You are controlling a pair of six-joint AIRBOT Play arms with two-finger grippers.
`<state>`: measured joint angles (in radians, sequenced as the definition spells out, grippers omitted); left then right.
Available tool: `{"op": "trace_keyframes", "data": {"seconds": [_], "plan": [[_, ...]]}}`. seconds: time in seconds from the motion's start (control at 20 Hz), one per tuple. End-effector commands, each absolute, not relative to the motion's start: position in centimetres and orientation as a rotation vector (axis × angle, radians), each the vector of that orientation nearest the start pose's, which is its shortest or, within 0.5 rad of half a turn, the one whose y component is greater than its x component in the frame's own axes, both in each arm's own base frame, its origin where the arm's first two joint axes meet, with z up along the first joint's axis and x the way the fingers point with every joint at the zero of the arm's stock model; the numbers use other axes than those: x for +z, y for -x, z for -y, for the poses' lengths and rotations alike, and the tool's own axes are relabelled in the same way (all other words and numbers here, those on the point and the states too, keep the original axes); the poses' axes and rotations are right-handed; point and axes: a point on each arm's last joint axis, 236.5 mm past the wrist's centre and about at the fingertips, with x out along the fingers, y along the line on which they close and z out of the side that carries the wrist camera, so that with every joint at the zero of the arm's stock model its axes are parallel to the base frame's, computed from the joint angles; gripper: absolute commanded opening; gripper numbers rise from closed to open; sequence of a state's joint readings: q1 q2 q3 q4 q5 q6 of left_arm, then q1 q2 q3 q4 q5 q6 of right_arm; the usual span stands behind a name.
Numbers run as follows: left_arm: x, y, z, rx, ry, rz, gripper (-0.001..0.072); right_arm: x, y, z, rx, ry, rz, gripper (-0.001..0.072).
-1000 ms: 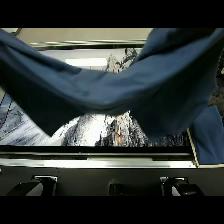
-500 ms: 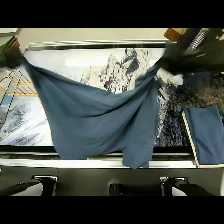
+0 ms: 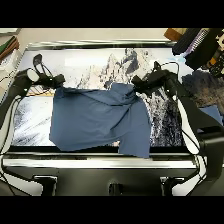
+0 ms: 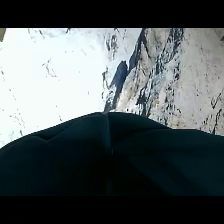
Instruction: Fold the clothes and pants, and hang the long-sleeved shirts on hangers.
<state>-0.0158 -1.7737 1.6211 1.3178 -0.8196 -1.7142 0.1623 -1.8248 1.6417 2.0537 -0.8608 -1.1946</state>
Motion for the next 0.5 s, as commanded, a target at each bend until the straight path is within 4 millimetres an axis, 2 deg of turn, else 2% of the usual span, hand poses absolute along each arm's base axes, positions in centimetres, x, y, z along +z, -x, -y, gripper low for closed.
{"op": "trace_keyframes", "data": {"seconds": [0.0, 0.05, 0.1, 0.15, 0.25, 0.35, 0.45], "plan": [[-2.6, -57.6, 6.9, -0.037, 0.395, -0.977, 0.0216, -3.3, -56.6, -17.2, 0.066, -0.808, -1.075, 0.0200], [-2.1, -57.5, 6.9, -0.040, 0.404, -0.979, 0.0401, -2.8, -56.1, -17.1, 0.084, -0.796, -1.099, 0.0281], [-1.0, -57.4, 6.4, -0.038, 0.407, -0.970, 0.0504, -2.0, -55.4, -16.8, 0.124, -0.764, -1.126, 0.0313], [0.2, -57.2, 5.6, -0.034, 0.407, -0.960, 0.0515, -0.7, -54.5, -15.8, 0.177, -0.702, -1.148, 0.0353], [3.2, -55.9, 3.1, -0.025, 0.389, -0.952, 0.0515, 2.4, -52.5, -12.2, 0.247, -0.578, -1.163, 0.0476], [6.0, -53.1, 0.0, -0.021, 0.347, -0.987, 0.0515, 5.3, -50.1, -6.9, 0.262, -0.457, -1.166, 0.0488], [7.6, -49.8, -2.6, -0.002, 0.342, -1.041, 0.0514, 6.6, -47.0, -1.8, 0.261, -0.362, -1.192, 0.0475]]}}
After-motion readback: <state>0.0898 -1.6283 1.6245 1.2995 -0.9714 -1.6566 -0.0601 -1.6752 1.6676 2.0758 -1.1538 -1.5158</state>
